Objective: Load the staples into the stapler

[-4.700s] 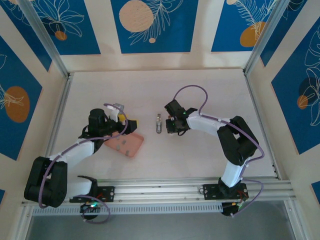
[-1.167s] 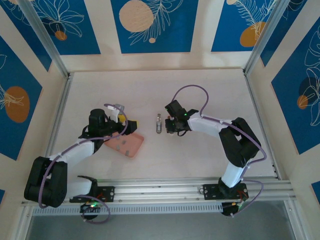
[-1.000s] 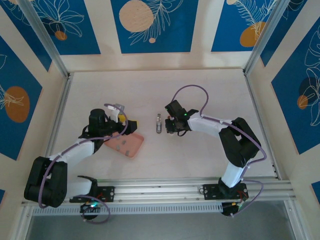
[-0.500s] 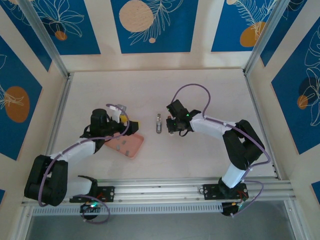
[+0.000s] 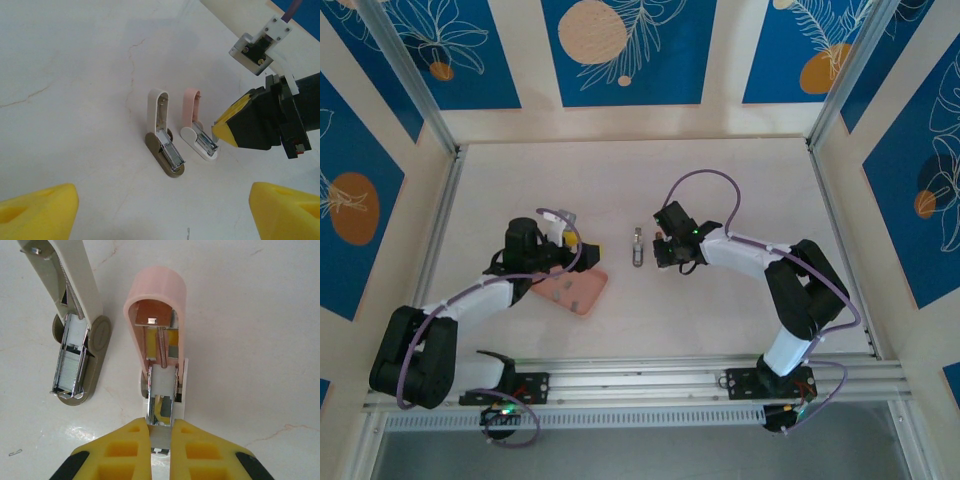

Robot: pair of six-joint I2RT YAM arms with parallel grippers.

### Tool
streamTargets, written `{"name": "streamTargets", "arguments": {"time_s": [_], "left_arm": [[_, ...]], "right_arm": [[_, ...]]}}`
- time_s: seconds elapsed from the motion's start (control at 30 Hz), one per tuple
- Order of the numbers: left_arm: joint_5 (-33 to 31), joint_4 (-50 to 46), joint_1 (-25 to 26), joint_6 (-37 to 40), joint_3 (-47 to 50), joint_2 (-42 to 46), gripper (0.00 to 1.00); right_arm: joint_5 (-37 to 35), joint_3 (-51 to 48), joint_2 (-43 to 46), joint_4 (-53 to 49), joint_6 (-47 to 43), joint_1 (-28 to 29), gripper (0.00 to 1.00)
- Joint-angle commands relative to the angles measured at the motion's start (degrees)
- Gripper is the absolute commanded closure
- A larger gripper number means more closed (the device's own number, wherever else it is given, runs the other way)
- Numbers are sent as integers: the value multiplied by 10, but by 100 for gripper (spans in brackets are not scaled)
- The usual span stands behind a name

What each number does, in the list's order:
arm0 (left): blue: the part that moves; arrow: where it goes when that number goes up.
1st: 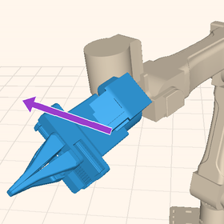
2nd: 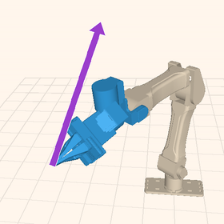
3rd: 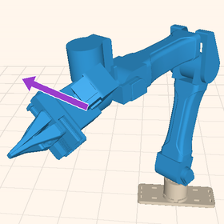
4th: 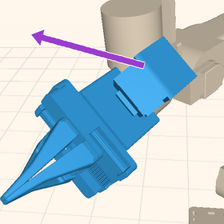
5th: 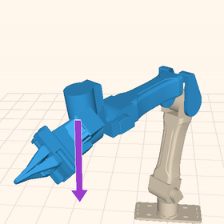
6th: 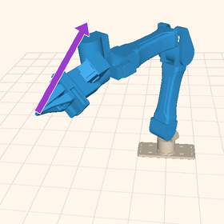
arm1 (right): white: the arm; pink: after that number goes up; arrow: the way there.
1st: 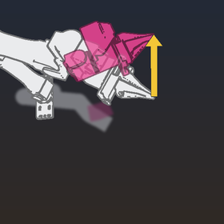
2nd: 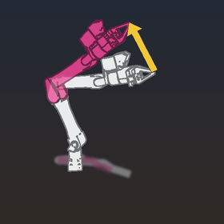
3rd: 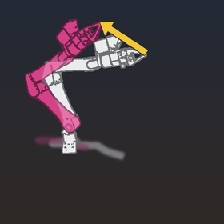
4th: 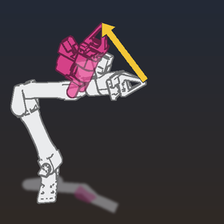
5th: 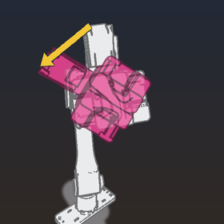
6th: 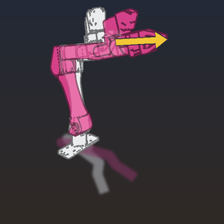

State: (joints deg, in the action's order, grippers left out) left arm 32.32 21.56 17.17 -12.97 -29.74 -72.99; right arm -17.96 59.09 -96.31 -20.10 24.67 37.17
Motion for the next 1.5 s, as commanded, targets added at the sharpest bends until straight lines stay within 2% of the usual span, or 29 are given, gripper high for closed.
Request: {"name": "streamTargets", "arguments": {"time_s": [0.0,1.47], "left_arm": [[-3,-6,6,15,-15,-2,12],[-4,-7,5,19,-21,-5,12]], "right_arm": [[11,0,-4,6,-7,3,87],[22,18,-41,8,-5,-2,87]]}}
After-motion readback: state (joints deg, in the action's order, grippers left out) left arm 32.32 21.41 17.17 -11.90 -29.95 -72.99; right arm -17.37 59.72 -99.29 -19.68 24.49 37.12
